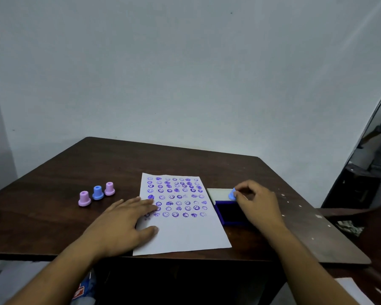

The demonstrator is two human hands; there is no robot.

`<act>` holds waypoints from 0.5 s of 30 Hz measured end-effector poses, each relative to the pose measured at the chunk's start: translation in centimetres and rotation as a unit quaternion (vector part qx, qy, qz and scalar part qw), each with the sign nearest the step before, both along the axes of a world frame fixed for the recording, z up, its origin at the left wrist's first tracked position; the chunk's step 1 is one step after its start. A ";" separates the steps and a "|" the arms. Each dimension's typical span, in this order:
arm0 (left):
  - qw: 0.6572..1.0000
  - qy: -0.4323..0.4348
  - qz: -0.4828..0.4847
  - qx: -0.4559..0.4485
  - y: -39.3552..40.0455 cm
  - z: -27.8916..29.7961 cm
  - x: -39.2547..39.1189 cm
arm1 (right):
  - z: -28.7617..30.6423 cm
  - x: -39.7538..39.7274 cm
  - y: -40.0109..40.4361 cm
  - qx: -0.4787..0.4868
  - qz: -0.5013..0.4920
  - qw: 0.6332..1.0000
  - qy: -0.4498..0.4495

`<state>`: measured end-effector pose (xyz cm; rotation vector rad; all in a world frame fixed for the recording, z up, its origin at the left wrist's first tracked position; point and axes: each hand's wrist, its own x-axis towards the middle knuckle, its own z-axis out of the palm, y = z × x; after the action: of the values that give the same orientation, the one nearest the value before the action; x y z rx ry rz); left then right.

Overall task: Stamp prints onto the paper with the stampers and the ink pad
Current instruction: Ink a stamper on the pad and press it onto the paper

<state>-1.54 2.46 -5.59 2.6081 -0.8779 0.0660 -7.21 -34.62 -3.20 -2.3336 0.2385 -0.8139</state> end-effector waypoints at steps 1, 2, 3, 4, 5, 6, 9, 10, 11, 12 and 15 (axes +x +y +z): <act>1.000 0.000 0.000 -0.002 0.0 0.0 0.0 | -0.5 -0.5 0.0 -0.012 -0.006 1.000 -0.002; 1.000 0.000 0.000 -0.003 0.0 0.1 -0.1 | -1.0 -1.0 0.0 -0.020 -0.009 1.000 -0.002; 1.000 0.002 0.001 -0.004 0.0 0.1 -0.2 | -1.4 -1.4 -0.1 -0.027 -0.013 1.000 -0.002; 1.000 0.002 0.001 -0.005 0.0 0.2 -0.2 | -1.8 -1.7 -0.1 -0.032 -0.017 0.999 0.000; 1.000 0.002 0.001 -0.005 -0.1 0.2 -0.3 | -2.0 -1.9 -0.1 -0.036 -0.020 0.999 0.000; 1.000 0.001 0.002 -0.004 -0.1 0.2 -0.3 | -2.1 -2.1 -0.1 -0.037 -0.024 0.999 -0.001; 1.000 0.001 0.000 -0.003 0.0 0.2 -0.1 | -2.1 -2.2 -0.1 -0.023 -0.037 0.999 -0.003; 1.000 0.001 0.000 -0.004 0.0 0.2 -0.1 | -2.1 -2.1 -0.1 -0.015 -0.038 0.999 -0.002; 1.000 0.002 -0.001 -0.006 0.0 0.2 -0.1 | -2.1 -2.1 -0.1 -0.007 -0.036 0.999 0.000; 1.000 0.001 -0.001 -0.008 0.0 0.1 0.0 | -2.1 -2.1 -0.1 -0.002 -0.034 0.999 0.003; 1.000 -0.003 0.000 -0.017 0.1 0.0 0.1 | -2.1 -2.2 -0.3 -0.003 -0.025 1.000 0.009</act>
<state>-1.49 2.53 -5.57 2.5768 -0.8718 0.0884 -9.39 -34.91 -5.32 -2.3505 0.3040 -0.8183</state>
